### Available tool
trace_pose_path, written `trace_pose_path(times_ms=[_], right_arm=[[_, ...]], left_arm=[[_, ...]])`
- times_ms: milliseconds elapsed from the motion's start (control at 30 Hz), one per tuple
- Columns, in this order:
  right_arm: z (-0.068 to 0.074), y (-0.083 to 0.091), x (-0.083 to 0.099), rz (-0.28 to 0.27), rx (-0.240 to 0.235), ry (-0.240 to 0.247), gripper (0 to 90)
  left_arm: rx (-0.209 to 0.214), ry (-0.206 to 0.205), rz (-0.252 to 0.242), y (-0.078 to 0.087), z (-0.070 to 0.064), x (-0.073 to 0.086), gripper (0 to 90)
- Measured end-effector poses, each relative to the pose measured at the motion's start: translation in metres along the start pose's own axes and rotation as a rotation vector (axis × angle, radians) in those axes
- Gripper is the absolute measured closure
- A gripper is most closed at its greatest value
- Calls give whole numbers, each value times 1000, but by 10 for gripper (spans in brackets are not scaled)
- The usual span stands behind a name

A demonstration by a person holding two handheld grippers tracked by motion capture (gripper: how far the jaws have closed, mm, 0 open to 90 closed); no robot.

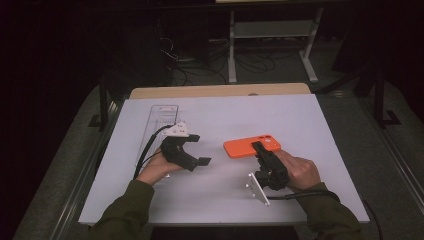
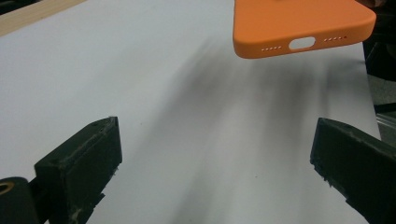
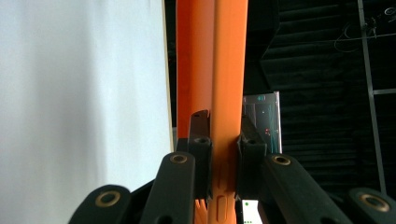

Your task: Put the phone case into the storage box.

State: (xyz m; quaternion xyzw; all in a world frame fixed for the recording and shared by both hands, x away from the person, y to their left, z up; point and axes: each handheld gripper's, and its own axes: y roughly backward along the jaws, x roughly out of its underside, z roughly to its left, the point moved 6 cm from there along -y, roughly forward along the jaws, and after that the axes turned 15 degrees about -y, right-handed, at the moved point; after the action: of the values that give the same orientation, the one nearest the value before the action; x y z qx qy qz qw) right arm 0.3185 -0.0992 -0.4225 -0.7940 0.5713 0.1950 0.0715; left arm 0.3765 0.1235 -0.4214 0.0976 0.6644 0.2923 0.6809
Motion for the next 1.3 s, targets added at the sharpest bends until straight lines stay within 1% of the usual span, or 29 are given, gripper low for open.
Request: trace_pose_path(times_ms=[100, 167, 233, 333, 433, 500, 567, 700, 733, 800, 933, 967, 1000, 1033, 1067, 1100, 1133, 1167, 1200, 1233, 1267, 1300], right_arm=[[0, 0, 0, 1, -4, -16, 782], [-1, -1, 1, 4, -7, -24, 782], [-1, -1, 1, 5, -5, -36, 782], [-2, -2, 1, 4, -11, -42, 782], [0, -2, 2, 12, -23, -67, 782], [1, -3, 1, 12, -29, -65, 782], [1, -4, 1, 14, -31, -75, 782], [2, -4, 1, 18, -37, -114, 783], [2, -4, 1, 21, -47, -121, 782], [3, -5, 0, 15, -41, -144, 782], [4, -6, 0, 30, -64, -169, 783], [5, -6, 1, 43, -72, -185, 782], [5, -7, 1, 46, -80, -164, 782], [5, -7, 1, 45, -84, -173, 782], [6, -7, 2, 55, -90, -199, 782], [7, -8, 2, 52, -93, -215, 782], [5, -9, 2, 50, -89, -216, 782], [5, -9, 2, 50, -98, -218, 782], [4, -10, 3, 48, -92, -219, 782], [4, -11, 3, 50, -98, -226, 782], [5, -11, 4, 60, -101, -242, 783], [4, -11, 4, 62, -105, -248, 782]], left_arm=[[2, -6, 8, 0, 0, 0, 18], [3, -9, 1, 0, 0, 0, 18], [4, -5, 0, 0, 0, 0, 18], [5, -5, 0, 0, 0, 0, 18], [5, -3, -1, 0, 0, 0, 18], [6, -5, 1, 0, 0, 0, 18], [5, -5, 0, 0, 0, 0, 18], [6, -8, 6, 0, 0, 0, 18], [6, -6, 5, 0, 0, 0, 18], [4, -7, -1, 0, 0, 0, 18], [5, -1, -2, 0, 0, 0, 18], [5, -1, -1, 0, 0, 0, 18], [5, -4, -2, 0, 0, 0, 18], [7, -6, 0, 0, 1, 0, 18], [7, 0, -3, 0, 0, 0, 18], [10, 8, -2, 0, 0, 0, 18], [11, 16, -3, 0, 0, 0, 18], [12, 27, -12, 0, -1, 0, 18], [14, 25, -13, 0, 0, 0, 18], [14, 28, -12, 0, -1, 0, 18], [12, 22, -12, 0, 0, 0, 18], [12, 17, -5, 0, 0, 0, 18]])
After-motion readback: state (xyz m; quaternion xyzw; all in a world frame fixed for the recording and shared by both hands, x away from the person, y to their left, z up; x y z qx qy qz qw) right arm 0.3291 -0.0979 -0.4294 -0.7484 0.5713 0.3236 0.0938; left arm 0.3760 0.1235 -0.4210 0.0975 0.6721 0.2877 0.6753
